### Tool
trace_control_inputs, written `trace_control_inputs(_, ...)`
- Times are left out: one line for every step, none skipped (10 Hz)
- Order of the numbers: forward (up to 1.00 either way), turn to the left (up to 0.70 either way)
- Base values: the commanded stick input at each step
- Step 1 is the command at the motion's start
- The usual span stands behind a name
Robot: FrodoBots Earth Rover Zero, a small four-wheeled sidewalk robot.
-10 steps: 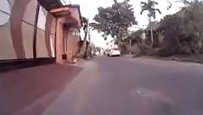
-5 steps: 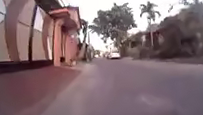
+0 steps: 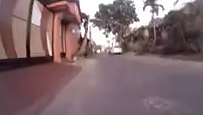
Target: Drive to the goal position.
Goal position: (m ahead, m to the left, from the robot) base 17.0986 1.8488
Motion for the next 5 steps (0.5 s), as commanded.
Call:
trace_control_inputs(0.00,0.00)
trace_control_inputs(0.00,0.00)
trace_control_inputs(0.00,0.00)
trace_control_inputs(0.00,0.00)
trace_control_inputs(0.00,0.00)
